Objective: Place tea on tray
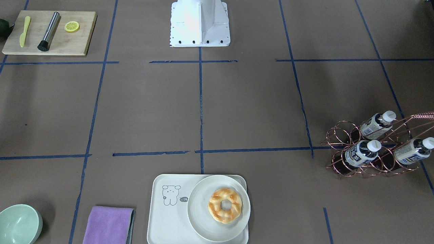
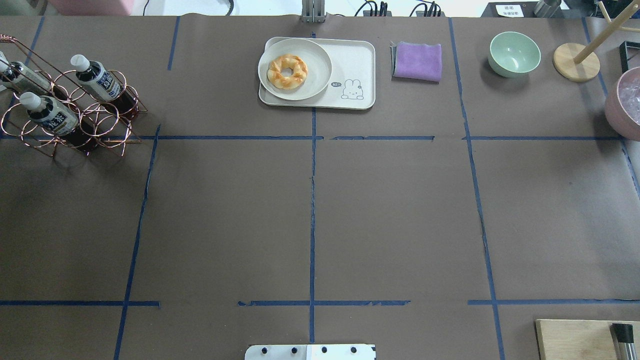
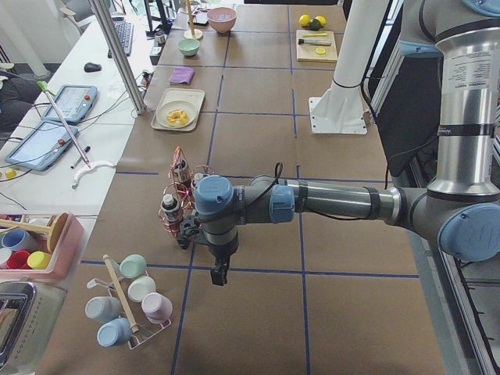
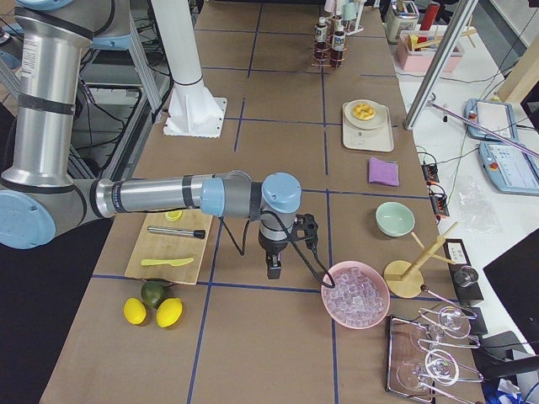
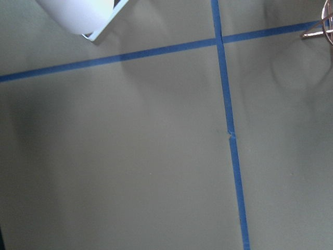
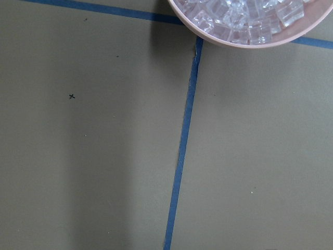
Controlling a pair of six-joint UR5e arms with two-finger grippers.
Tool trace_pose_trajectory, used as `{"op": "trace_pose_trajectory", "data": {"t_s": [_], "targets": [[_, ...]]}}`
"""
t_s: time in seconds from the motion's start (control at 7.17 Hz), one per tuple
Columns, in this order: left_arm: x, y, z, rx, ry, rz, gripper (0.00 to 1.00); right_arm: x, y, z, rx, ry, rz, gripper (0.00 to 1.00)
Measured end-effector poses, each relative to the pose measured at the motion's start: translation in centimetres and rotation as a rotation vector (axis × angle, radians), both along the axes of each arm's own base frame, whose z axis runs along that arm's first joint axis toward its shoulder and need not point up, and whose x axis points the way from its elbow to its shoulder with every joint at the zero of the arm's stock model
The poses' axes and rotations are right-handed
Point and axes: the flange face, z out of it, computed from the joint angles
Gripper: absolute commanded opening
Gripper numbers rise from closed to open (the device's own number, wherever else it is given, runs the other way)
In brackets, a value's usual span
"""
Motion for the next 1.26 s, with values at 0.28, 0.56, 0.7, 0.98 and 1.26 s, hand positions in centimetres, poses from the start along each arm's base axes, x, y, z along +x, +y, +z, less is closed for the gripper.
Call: {"op": "trace_pose_trajectory", "data": {"t_s": [0.28,0.56,0.7,0.98,1.26], "targets": [[-0.1,-2.5,-3.0,0.121,-0.012,0.002,1.00,0.0,0.0,0.0,0.000,-0.001,0.001,1.00],[1.6,-2.8,-5.4,0.202,0.010,-0.028,1.00,0.0,0.0,0.0,0.000,-0.001,0.001,1.00],[4.0,-2.5,-6.9,0.224,0.056,-0.092,1.00,0.0,0.0,0.0,-0.001,-0.001,0.001,1.00],[9.6,-1.4,-10.1,0.253,0.201,-0.265,1.00,0.0,0.0,0.1,-0.004,-0.001,0.001,1.00],[13.8,-0.5,-13.4,0.261,0.303,-0.436,1.00,0.0,0.1,0.1,-0.004,-0.002,0.001,1.00]]}}
